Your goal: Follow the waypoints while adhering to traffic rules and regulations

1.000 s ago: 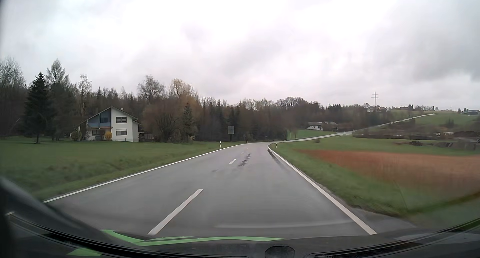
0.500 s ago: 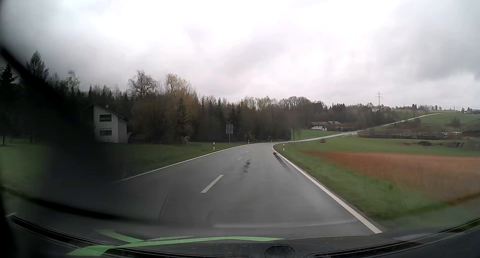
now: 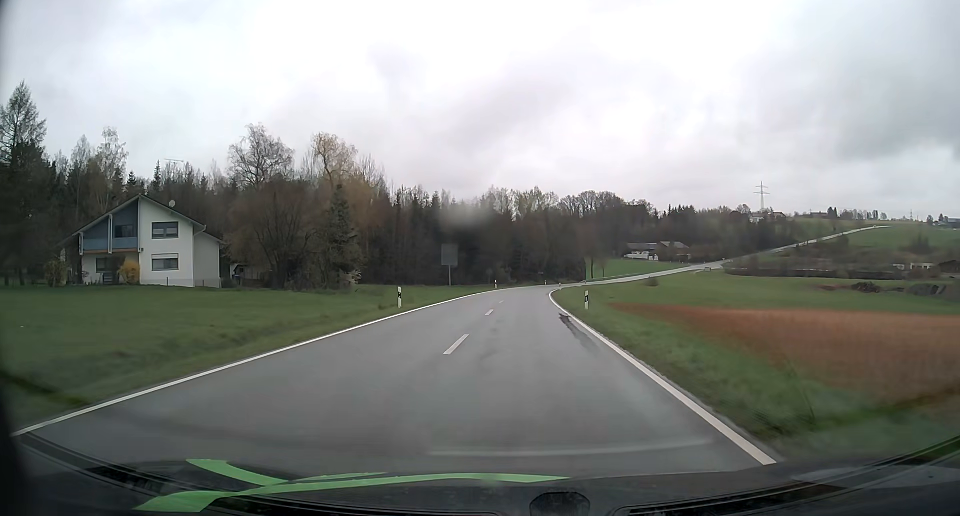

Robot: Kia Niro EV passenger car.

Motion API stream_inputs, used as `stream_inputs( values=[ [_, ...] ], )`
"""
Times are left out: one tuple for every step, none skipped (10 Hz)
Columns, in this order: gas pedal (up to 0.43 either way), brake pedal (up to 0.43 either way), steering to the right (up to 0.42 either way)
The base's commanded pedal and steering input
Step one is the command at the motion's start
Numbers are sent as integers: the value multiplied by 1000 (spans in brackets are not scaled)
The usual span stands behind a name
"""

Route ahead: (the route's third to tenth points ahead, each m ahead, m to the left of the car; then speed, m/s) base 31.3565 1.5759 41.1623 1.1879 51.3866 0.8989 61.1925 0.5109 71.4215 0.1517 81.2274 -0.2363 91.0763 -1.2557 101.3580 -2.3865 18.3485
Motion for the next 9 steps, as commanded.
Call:
stream_inputs(
  values=[
    [98,0,0],
    [79,0,0],
    [59,0,0],
    [47,0,0],
    [47,0,0],
    [59,0,2],
    [59,0,3],
    [59,0,3],
    [59,0,3]
  ],
)
